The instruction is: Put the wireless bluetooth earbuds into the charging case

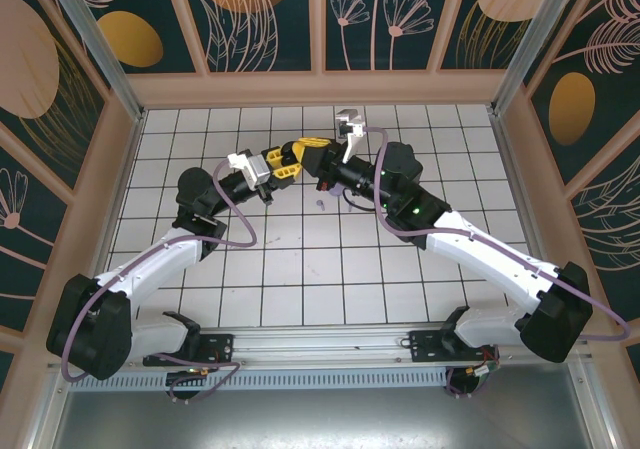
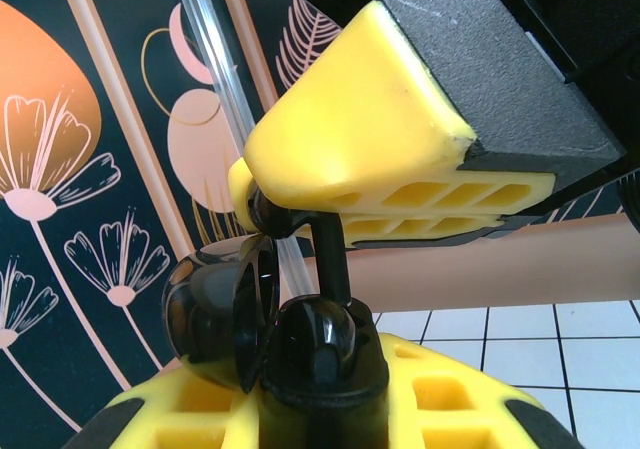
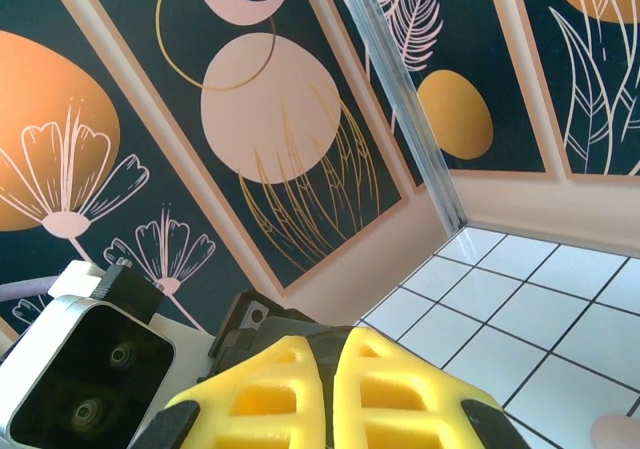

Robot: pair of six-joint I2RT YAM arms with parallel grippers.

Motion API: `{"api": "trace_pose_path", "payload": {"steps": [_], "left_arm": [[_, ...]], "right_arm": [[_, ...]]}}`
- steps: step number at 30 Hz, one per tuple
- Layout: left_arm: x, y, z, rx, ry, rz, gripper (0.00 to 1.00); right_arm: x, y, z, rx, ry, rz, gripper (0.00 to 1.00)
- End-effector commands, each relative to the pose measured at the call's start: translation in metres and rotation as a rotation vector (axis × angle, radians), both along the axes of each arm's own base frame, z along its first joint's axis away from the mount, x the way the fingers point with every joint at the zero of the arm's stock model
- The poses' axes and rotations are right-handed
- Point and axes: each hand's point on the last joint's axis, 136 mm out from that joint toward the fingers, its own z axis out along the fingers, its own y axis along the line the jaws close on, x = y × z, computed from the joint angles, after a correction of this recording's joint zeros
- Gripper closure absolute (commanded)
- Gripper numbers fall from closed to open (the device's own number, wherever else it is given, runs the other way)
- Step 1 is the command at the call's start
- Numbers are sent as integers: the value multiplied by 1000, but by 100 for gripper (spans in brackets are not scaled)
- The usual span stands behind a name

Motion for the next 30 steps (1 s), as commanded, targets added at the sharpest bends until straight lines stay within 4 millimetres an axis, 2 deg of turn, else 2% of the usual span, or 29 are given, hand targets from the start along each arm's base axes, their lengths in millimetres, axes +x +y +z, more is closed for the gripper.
{"api": "trace_pose_path", "payload": {"steps": [1, 13, 21, 27, 30], "left_arm": [[-10, 2, 36, -51, -134, -8, 100], [-13, 2, 39, -55, -134, -17, 100], [-17, 4, 44, -70, -131, -26, 100], [-17, 6, 48, -83, -124, -16, 100], [-16, 6, 49, -86, -122, -12, 100]], "right_arm": [[-12, 9, -22, -69, 57, 83, 94], [-14, 18, -38, -124, 110, 130, 93], [2, 16, -54, -139, 130, 25, 94], [4, 22, -71, -179, 145, 17, 94], [4, 21, -66, -172, 140, 11, 95]]}}
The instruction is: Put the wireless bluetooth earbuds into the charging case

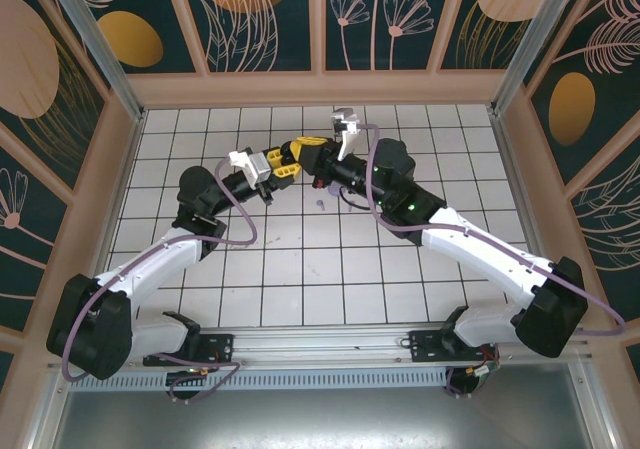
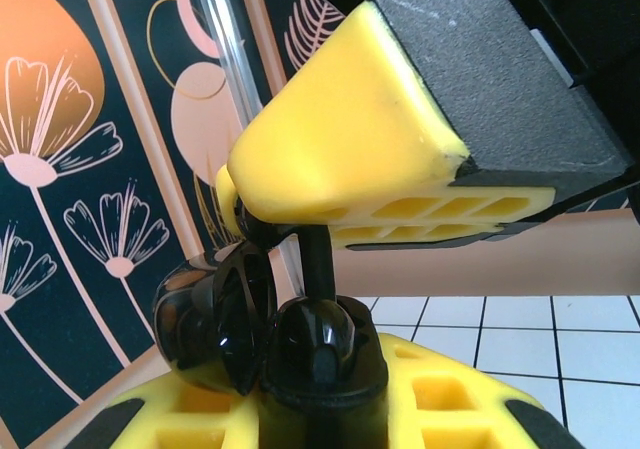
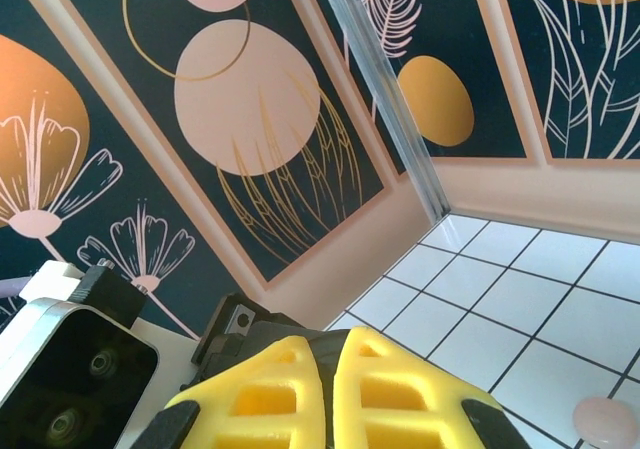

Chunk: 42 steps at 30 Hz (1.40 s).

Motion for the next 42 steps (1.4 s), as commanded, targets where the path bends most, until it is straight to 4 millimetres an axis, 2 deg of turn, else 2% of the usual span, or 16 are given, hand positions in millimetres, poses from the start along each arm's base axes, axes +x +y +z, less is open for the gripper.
{"api": "trace_pose_path", "payload": {"steps": [1, 13, 18, 22, 29, 35, 42], "left_arm": [[-21, 5, 56, -91, -182, -26, 100], [-3, 4, 41, -88, -137, 28, 100], [7, 8, 40, -102, -123, 83, 100], [16, 12, 38, -115, -111, 132, 100], [35, 25, 43, -193, -104, 249, 100], [37, 22, 37, -183, -128, 258, 100], [30, 17, 32, -165, -144, 234, 100]], "right_arm": [[-6, 15, -52, -131, 106, 40, 95], [4, -1, 30, 1, -14, -35, 95], [3, -9, 50, 49, -39, -64, 94], [2, -13, 56, 68, -33, -75, 94], [8, -20, 51, 103, -3, -122, 93], [13, -20, 51, 134, -9, -144, 93], [19, -10, 49, 141, -8, -130, 93]]}}
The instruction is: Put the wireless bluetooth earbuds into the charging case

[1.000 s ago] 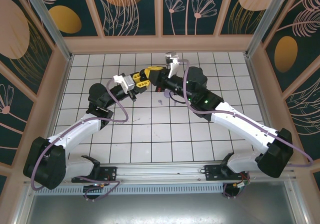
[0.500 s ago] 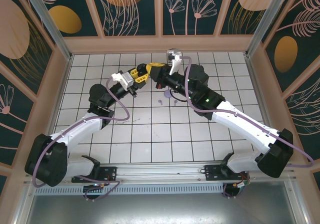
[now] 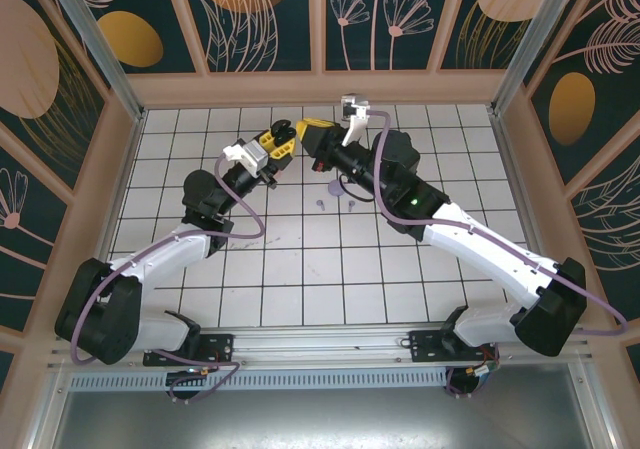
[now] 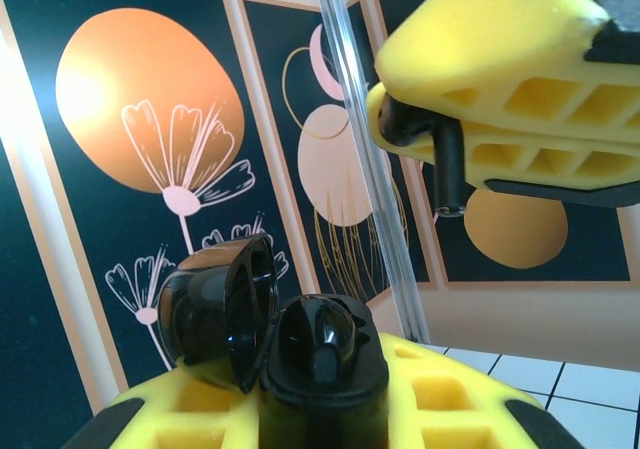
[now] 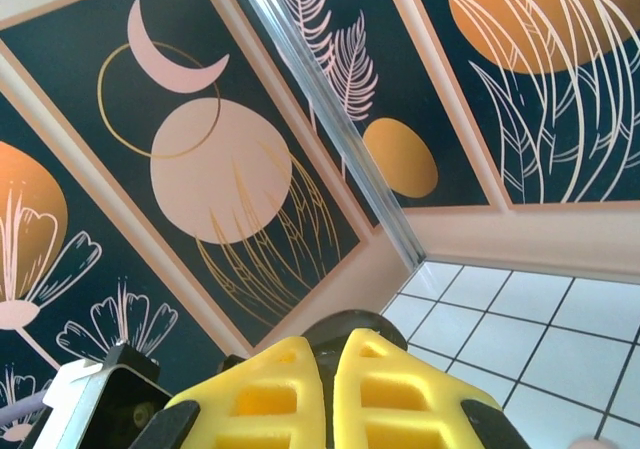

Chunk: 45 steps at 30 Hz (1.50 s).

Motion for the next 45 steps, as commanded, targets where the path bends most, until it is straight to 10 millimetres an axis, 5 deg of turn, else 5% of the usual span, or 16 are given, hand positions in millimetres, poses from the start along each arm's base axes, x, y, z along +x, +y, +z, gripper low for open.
{"api": "trace_pose_path", "payload": {"steps": [1, 12, 25, 45], "left_arm": [[-7, 1, 10, -17, -63, 1, 100], [-11, -1, 9, -13, -63, -15, 100], [-8, -2, 5, 1, -54, -12, 100], [-11, -2, 8, -2, -52, -24, 100]], "right_arm": [[3, 5, 10, 48, -21, 2, 93], [6, 18, 5, 43, -17, 33, 93], [-7, -1, 28, 69, -65, 8, 94], [3, 20, 19, 49, -57, 45, 94]]}}
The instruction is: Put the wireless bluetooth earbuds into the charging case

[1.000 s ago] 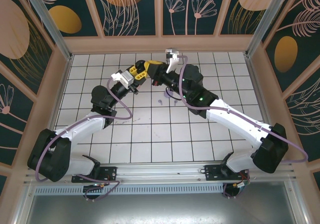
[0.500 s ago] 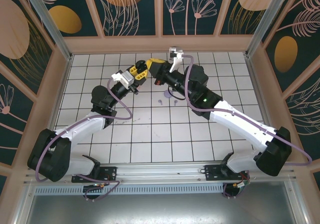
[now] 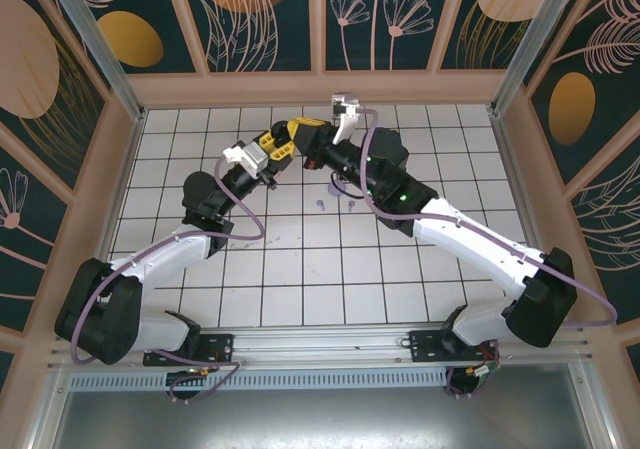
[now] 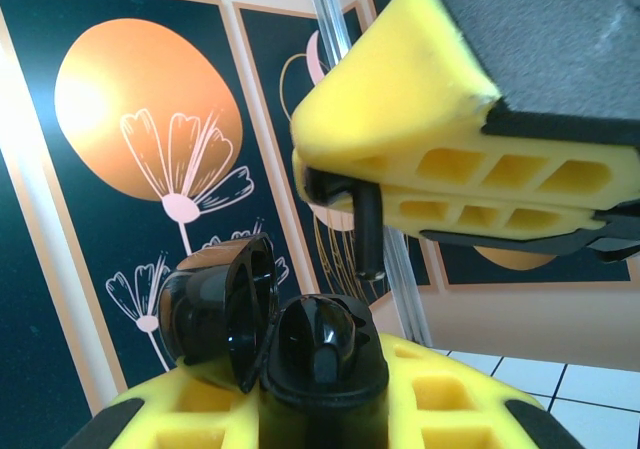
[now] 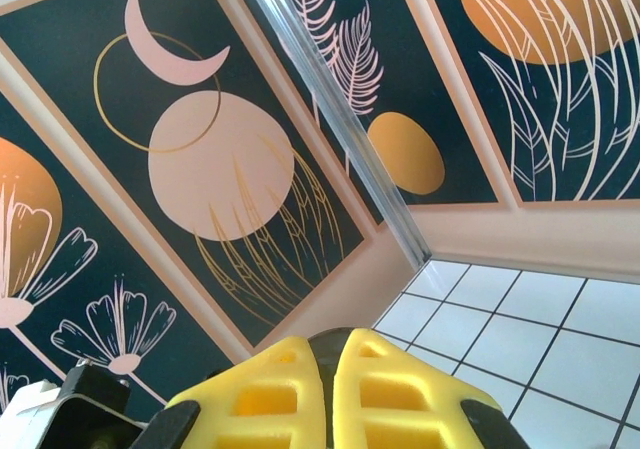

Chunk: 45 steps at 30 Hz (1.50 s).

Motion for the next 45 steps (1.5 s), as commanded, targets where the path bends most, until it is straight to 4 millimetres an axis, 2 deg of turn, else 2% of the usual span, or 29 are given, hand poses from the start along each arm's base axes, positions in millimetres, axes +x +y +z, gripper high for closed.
{"api": "trace_pose_path", "payload": {"steps": [1, 11, 16, 29, 38, 41, 45], "left_arm": [[-9, -2, 9, -7, -37, -21, 100], [-11, -1, 13, -9, -48, -19, 100], [-11, 0, 13, -6, -49, -13, 100], [-12, 0, 13, -2, -53, -17, 100], [-17, -2, 15, 3, -57, -41, 100], [-16, -3, 14, 11, -49, -45, 100], [-13, -6, 11, 16, -23, -54, 100]], "right_arm": [[-6, 5, 26, 51, -56, 33, 94], [-2, 10, 10, 20, -18, 40, 94], [-3, 6, -3, 2, 15, 32, 94], [2, -6, -12, -23, 29, -22, 94], [6, 3, -19, -65, 37, -1, 94], [6, 10, -23, -109, 44, 25, 88], [9, 9, -13, -114, 43, 15, 60]]}}
